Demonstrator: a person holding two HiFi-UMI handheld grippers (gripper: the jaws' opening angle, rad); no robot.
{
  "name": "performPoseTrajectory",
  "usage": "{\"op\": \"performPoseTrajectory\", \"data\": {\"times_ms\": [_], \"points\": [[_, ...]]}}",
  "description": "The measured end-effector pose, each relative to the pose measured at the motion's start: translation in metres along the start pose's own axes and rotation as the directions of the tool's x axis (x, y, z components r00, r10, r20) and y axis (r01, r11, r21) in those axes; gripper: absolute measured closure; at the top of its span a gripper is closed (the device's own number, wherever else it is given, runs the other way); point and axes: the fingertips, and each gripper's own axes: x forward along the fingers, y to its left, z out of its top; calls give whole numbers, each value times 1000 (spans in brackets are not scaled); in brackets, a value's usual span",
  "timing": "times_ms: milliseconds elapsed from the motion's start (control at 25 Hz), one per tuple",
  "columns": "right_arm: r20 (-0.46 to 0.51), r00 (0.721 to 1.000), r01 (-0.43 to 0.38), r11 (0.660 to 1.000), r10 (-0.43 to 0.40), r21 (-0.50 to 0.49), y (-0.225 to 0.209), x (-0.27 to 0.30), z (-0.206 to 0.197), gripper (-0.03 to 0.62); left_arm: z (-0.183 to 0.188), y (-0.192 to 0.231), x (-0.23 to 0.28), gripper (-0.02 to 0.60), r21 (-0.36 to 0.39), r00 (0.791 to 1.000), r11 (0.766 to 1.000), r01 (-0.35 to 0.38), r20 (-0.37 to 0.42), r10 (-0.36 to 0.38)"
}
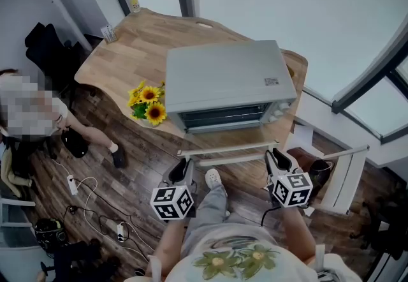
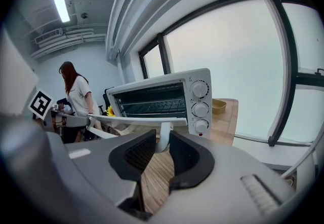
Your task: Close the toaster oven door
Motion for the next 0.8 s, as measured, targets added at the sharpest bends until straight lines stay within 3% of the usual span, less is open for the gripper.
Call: {"op": "performPoseTrajectory", "data": {"times_ms": [800], "points": [[29, 999, -32, 999, 32, 4, 0, 7, 23, 505, 23, 0, 6, 491, -22, 999, 1000, -4, 42, 4]]}}
